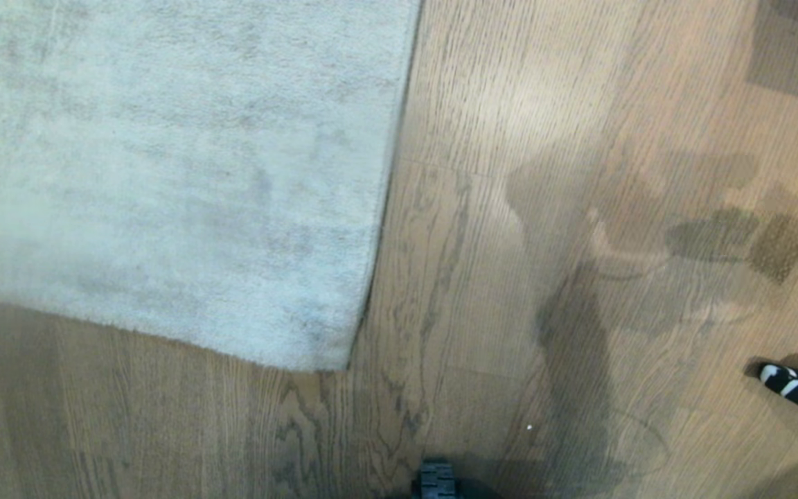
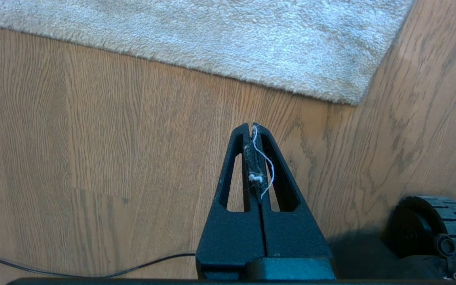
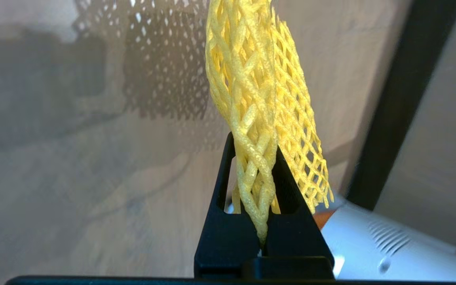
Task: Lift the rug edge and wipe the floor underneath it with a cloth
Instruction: Place the foam protection net on the floor
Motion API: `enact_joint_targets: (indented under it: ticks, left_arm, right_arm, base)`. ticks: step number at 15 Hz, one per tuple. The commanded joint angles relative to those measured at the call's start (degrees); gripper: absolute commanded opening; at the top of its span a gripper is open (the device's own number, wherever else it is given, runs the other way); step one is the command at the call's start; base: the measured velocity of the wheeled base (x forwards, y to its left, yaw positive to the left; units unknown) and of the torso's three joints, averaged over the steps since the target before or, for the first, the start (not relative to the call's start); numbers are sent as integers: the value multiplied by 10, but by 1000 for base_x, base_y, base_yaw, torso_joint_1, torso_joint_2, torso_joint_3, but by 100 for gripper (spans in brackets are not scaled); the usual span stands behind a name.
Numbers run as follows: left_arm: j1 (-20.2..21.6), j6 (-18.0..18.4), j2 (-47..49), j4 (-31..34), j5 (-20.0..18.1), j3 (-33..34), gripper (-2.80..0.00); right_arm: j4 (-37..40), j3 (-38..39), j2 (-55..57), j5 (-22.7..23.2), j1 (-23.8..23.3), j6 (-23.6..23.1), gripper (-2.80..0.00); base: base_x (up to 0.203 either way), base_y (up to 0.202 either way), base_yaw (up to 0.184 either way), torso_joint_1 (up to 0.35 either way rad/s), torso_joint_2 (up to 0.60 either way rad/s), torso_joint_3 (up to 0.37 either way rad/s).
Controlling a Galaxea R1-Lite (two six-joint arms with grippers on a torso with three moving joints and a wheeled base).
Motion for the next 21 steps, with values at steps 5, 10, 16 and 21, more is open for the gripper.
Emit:
enact_joint_targets:
  ticks: [5,10,16,21]
  left_arm:
    - [0,0,0,0,0,0,-280]
    - [0,0,0,0,0,0,-280]
    - [0,0,0,0,0,0,-280]
    - [0,0,0,0,0,0,-280]
  right_arm:
    - [-65,-41,121,-2,-61,-22,-280]
    - [-85,-90,171,2,-108,-36,-280]
    - [-87,-97,183,3,-128,-37,-280]
    - [-89,-99,223,12,-130,-35,-280]
  base:
    - [0,0,0,0,0,0]
    - [0,0,0,0,0,0]
    - [0,0,0,0,0,0]
    - [0,0,0,0,0,0]
